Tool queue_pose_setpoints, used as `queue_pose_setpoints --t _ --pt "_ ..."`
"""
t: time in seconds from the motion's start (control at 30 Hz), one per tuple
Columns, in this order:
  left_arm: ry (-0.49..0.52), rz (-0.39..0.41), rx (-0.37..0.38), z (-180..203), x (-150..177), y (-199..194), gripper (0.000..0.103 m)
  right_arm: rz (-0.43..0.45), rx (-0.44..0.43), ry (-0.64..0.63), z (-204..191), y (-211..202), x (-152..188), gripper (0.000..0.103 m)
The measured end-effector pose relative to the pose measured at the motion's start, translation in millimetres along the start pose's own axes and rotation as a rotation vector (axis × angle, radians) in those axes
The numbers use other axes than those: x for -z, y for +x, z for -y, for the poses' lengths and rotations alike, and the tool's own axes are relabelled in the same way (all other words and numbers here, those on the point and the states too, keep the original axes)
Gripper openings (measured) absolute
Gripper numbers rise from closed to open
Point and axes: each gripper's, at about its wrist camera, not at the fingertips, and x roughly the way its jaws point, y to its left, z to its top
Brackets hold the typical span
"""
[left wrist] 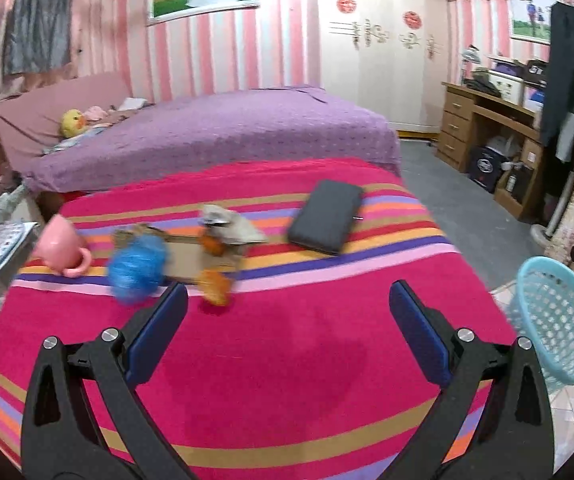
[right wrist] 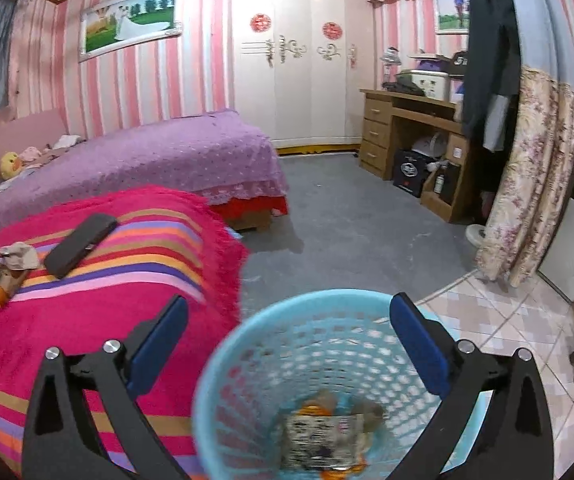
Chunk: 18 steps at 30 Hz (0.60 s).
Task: Collect trash
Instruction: 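Move both tools back over the bedspread, then grasp the blue plastic bag with the left tool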
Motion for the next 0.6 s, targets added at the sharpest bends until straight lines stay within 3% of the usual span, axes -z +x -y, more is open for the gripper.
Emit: queue_pose_setpoints --t 0.3,0.6 --pt "-0.067 -0.029 -0.138 -93.6 8.5 25.7 0.097 -0.017 -0.086 -0.026 -80.4 5.4 5.3 0.098" --pt "-0.070 -0.077 -0.165 -142.1 16.9 56.0 0.097 -0.049 -0.134 -0.067 -147.5 27.4 10.0 0.098"
